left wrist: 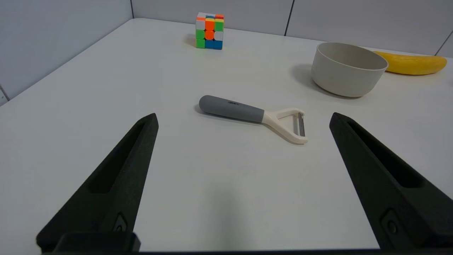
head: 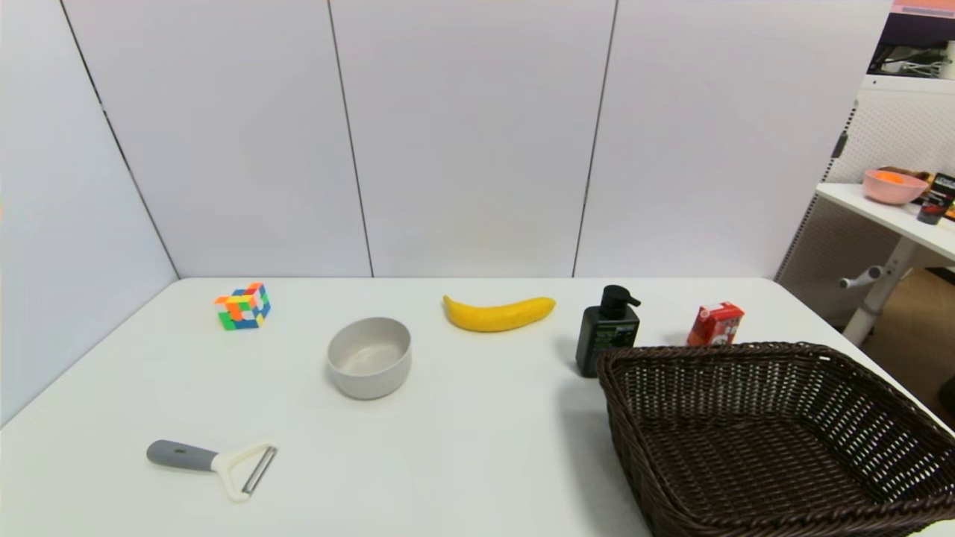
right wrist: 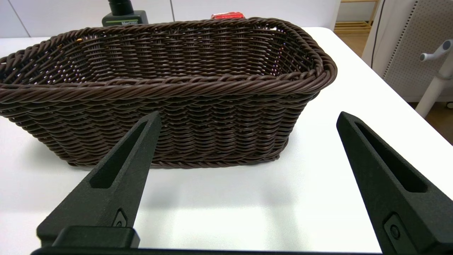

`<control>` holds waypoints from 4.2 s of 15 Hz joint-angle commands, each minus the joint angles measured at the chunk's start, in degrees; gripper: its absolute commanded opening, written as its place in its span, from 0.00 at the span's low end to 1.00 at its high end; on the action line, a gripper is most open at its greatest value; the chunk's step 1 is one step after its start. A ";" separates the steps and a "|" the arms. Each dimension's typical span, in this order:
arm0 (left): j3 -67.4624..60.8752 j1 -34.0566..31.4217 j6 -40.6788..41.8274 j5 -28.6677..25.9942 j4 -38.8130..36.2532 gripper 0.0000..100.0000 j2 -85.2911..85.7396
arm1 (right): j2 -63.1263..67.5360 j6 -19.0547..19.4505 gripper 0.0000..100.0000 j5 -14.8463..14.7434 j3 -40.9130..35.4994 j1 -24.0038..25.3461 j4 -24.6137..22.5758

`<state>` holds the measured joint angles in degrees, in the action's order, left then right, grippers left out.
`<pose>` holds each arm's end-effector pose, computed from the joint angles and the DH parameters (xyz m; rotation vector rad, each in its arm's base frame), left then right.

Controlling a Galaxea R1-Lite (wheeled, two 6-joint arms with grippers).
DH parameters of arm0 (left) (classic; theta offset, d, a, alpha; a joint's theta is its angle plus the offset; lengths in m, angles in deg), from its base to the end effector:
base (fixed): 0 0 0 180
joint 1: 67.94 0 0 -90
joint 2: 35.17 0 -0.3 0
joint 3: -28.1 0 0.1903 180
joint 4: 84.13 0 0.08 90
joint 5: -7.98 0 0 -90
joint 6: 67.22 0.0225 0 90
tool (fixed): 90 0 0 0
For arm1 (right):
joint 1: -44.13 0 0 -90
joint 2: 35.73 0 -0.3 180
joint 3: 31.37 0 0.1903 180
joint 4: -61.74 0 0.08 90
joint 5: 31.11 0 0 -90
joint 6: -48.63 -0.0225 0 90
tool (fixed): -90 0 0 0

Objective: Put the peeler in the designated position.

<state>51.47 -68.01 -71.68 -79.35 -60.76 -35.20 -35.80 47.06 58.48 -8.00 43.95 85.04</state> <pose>-0.0228 0.0010 0.0755 -0.0778 -0.0013 0.0478 -0.0229 -0.0001 0.0756 0.0274 -0.0026 -0.0103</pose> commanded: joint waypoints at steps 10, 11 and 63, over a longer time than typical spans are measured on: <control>49.75 0.78 5.78 0.49 27.42 1.00 -62.47 | 0.07 -0.01 1.00 -0.02 -0.09 0.01 -0.01; 50.63 0.78 5.87 0.49 27.42 1.00 -65.45 | 0.07 -0.01 1.00 -0.02 -0.09 0.01 -0.01; 50.27 10.80 -56.71 14.82 30.50 1.00 -97.97 | 0.07 -0.01 1.00 -0.02 -0.09 0.01 -0.01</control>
<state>101.85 -57.22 -128.01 -64.66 -30.50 -132.86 -35.80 47.06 58.45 -8.00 43.95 85.04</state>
